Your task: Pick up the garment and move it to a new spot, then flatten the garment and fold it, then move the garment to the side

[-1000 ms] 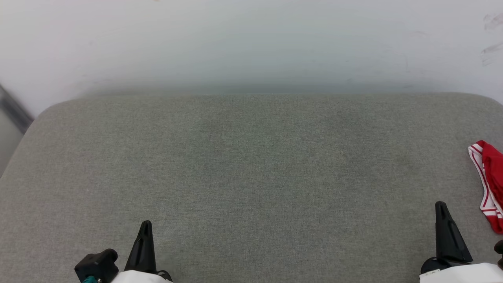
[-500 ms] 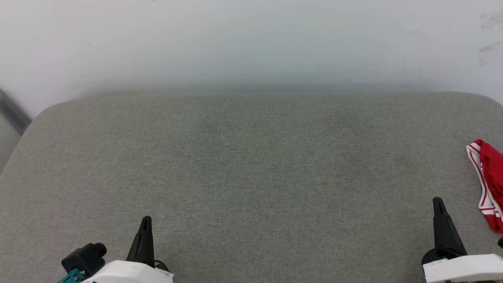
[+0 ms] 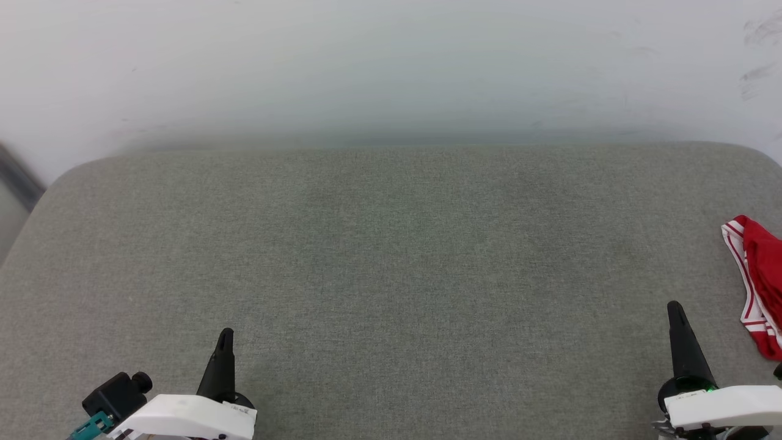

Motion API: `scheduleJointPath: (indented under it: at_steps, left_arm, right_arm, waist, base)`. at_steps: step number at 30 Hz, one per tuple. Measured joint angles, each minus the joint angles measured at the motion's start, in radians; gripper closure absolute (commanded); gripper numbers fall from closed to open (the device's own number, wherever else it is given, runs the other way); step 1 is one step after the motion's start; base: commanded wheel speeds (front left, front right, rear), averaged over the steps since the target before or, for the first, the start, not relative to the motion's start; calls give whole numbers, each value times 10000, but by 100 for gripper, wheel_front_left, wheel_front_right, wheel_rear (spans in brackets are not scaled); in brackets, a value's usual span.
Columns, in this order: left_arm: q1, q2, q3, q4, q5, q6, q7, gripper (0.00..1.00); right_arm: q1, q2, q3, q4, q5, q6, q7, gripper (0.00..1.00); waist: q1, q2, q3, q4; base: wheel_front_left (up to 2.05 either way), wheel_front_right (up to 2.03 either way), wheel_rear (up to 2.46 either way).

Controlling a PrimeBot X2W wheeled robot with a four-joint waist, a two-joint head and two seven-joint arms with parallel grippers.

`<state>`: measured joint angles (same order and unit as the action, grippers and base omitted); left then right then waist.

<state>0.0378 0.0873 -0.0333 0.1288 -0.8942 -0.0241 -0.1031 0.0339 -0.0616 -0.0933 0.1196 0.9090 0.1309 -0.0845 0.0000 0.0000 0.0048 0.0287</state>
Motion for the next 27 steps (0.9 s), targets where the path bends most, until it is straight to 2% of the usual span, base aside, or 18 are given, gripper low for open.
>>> scheduleJointPath:
  at_steps: [27]
  left_arm:
    - [-552, 4, 382, 476, -3218, -441, 732, 100]
  right_arm:
    - [-564, -21, 23, 520, 3049, 0, 767, 100]
  waist:
    - [0, 0, -5, -99]
  base:
    - [0, 0, 0]
